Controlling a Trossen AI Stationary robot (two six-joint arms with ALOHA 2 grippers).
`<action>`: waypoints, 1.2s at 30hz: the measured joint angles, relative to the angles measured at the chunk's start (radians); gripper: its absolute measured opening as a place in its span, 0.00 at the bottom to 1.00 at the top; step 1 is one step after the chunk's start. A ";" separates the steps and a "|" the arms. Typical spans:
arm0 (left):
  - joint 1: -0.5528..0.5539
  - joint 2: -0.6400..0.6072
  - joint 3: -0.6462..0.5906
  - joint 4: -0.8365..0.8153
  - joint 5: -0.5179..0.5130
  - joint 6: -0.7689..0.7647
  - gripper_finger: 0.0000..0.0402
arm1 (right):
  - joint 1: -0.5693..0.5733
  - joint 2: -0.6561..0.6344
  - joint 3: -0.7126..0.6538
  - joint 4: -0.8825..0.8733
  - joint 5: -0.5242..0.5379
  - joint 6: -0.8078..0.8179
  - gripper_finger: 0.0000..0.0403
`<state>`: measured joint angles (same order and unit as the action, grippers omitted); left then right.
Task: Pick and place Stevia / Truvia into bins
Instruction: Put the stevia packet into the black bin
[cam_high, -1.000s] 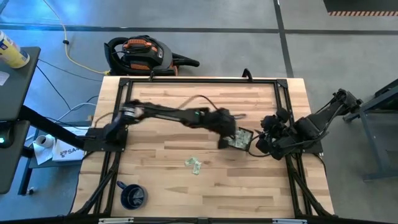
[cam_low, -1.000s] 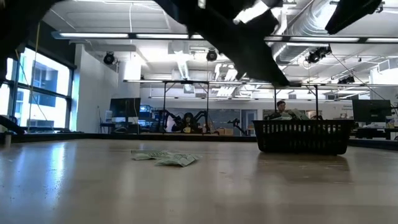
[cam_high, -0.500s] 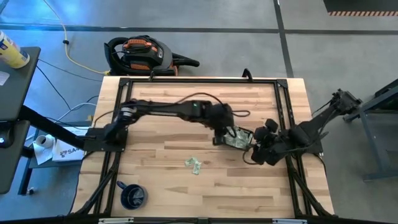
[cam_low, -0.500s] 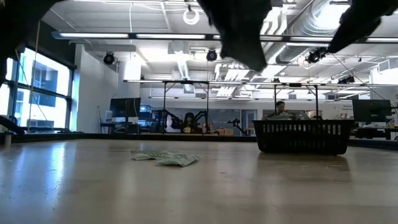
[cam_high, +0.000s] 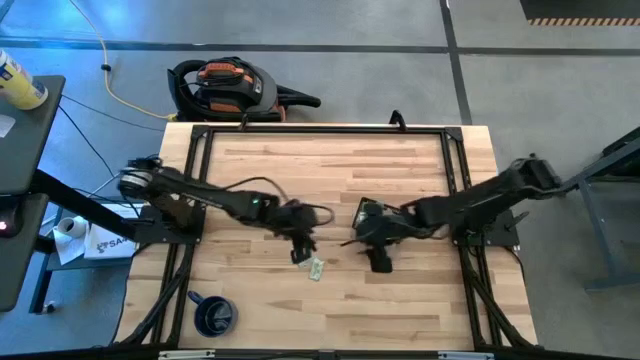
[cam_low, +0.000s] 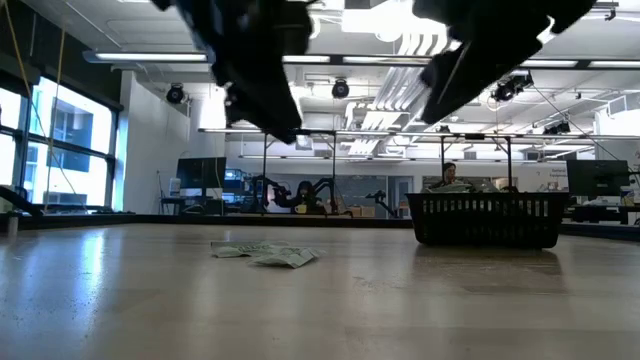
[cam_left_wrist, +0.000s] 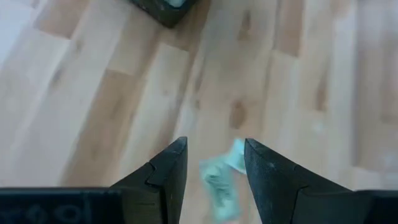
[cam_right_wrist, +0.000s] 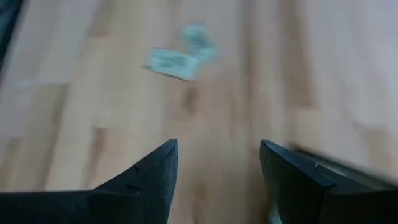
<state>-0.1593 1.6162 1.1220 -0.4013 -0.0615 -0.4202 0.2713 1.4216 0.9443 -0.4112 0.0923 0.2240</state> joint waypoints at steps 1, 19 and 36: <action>-0.013 -0.031 -0.042 0.030 -0.004 -0.037 0.48 | -0.006 0.032 0.001 0.036 -0.043 -0.043 0.54; -0.151 -0.346 -0.386 -0.039 -0.207 -0.370 0.48 | -0.050 0.645 0.513 0.004 -0.264 -0.382 0.53; -0.156 -0.446 -0.443 -0.071 -0.253 -0.306 0.48 | -0.012 0.731 0.564 -0.186 -0.092 -0.272 0.11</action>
<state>-0.3149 1.1698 0.6788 -0.4724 -0.3141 -0.7262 0.2588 2.1529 1.5085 -0.5968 -0.0001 -0.0478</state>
